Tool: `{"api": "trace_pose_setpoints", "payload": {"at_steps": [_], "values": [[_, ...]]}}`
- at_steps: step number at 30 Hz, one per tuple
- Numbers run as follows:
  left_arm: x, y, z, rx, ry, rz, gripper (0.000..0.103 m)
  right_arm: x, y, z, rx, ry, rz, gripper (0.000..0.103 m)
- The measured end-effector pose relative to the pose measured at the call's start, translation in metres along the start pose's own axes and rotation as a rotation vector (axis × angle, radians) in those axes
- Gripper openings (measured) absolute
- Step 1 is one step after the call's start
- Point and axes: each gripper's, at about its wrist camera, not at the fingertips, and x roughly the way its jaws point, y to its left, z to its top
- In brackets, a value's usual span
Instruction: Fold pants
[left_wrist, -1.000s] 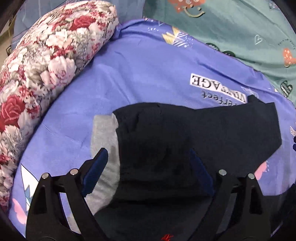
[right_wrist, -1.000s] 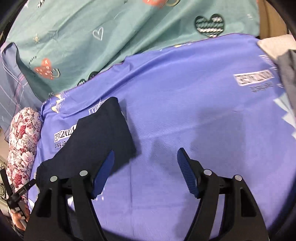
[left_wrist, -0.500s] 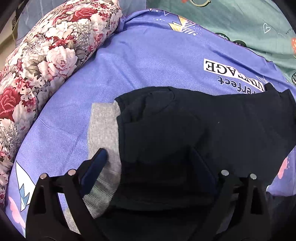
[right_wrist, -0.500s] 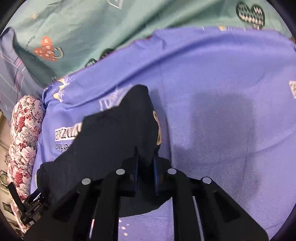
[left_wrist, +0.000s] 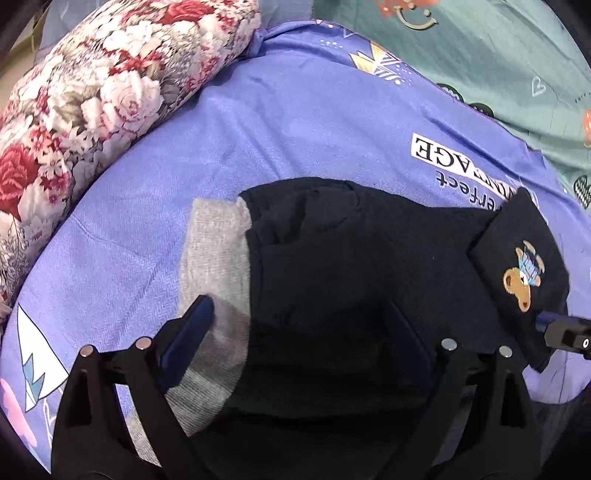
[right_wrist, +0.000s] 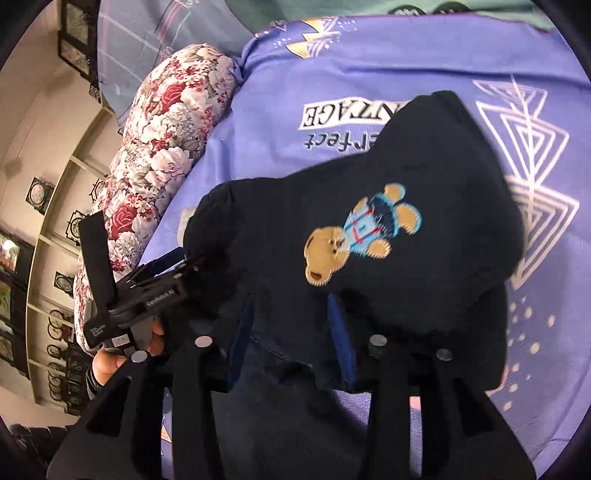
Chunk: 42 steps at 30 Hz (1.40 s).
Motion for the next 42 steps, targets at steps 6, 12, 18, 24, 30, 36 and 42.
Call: {"api": "trace_pose_setpoints", "payload": {"at_steps": [6, 12, 18, 24, 30, 36, 42], "values": [[0.0, 0.008, 0.002, -0.045, 0.012, -0.028, 0.094, -0.066, -0.031, 0.013, 0.052, -0.205, -0.155, 0.042], [-0.001, 0.006, 0.002, -0.039, 0.011, -0.025, 0.094, -0.061, -0.1, 0.015, 0.3, -0.167, -0.195, 0.042], [0.0, 0.006, 0.002, -0.037, 0.011, -0.018, 0.094, -0.046, -0.115, 0.015, 0.459, -0.18, -0.062, 0.056], [0.001, 0.008, 0.002, -0.04, 0.005, -0.023, 0.094, -0.06, -0.087, 0.029, 0.315, -0.258, -0.202, 0.016], [0.001, 0.011, 0.002, -0.052, 0.006, -0.031, 0.094, -0.136, -0.069, 0.018, 0.191, -0.473, -0.393, 0.013], [-0.001, 0.012, 0.0, -0.059, 0.004, -0.027, 0.094, -0.266, -0.116, -0.043, 0.292, -0.67, -0.694, 0.013], [0.002, -0.005, -0.002, 0.021, -0.012, 0.006, 0.094, -0.266, -0.193, -0.089, 0.344, -0.57, -0.762, 0.013]]}}
